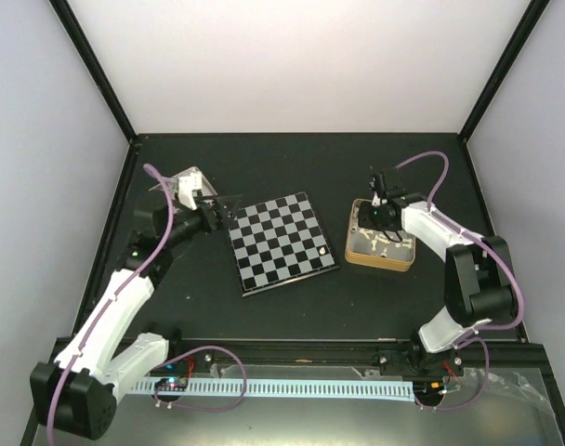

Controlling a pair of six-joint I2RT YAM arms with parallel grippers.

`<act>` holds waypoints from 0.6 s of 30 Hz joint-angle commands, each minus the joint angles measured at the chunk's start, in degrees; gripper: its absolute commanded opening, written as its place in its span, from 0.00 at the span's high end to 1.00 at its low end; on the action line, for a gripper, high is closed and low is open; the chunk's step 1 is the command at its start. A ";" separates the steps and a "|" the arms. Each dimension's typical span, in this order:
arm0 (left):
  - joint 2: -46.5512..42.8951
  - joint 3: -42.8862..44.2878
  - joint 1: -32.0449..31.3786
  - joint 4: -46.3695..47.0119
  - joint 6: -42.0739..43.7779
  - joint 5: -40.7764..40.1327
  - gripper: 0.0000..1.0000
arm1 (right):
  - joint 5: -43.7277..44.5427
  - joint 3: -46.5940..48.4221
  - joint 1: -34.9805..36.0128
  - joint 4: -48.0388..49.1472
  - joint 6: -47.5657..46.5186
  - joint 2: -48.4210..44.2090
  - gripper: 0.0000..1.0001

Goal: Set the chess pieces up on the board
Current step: Pick up the chess piece from the storage box, then place the chess piece on the chessboard.

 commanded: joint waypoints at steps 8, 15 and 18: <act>21.00 7.70 -10.88 2.67 -14.83 16.80 0.11 | -32.30 -4.39 2.96 10.76 -9.37 -8.89 0.95; 30.24 8.22 -14.53 10.65 -26.52 20.88 0.16 | -42.52 -4.10 8.33 16.87 -9.58 -10.41 0.94; 33.18 7.81 -15.45 15.22 -31.88 22.21 0.21 | -45.29 -3.51 9.58 17.86 -9.65 -10.72 0.94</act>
